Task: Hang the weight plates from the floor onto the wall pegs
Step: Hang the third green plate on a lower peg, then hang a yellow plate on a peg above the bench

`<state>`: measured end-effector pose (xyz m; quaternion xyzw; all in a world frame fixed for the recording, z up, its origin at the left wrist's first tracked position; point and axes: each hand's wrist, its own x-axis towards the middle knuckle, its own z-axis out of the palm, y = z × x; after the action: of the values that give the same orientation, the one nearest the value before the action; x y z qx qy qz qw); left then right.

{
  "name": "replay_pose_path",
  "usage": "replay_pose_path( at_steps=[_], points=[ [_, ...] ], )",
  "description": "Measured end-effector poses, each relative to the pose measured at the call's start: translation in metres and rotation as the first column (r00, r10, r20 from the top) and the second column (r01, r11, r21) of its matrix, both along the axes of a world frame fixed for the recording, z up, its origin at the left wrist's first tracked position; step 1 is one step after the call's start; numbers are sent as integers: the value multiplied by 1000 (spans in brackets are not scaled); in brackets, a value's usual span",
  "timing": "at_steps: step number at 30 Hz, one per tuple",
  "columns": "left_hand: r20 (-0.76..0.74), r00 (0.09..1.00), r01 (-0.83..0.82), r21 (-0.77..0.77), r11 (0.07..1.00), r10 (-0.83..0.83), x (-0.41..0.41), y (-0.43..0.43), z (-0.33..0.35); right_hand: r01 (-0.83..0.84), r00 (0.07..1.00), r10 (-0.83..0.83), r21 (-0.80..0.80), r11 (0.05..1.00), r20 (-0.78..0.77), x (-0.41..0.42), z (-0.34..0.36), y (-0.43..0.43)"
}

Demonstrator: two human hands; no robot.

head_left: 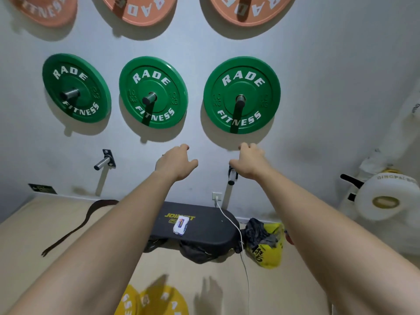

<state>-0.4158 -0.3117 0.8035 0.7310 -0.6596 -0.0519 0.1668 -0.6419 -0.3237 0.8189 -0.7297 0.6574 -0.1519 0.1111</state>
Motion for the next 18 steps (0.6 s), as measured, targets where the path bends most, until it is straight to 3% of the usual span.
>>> replay_pose_path(
  at_steps=[9,18],
  points=[
    [-6,999,52,66,996,-52,20,91,-20,-5,1000,5,106,994,-1,23,-30,97],
    [-13,995,96,178,979,-95,129,172,-110,36,998,-49,242,970,49,137,-135,175]
  ],
)
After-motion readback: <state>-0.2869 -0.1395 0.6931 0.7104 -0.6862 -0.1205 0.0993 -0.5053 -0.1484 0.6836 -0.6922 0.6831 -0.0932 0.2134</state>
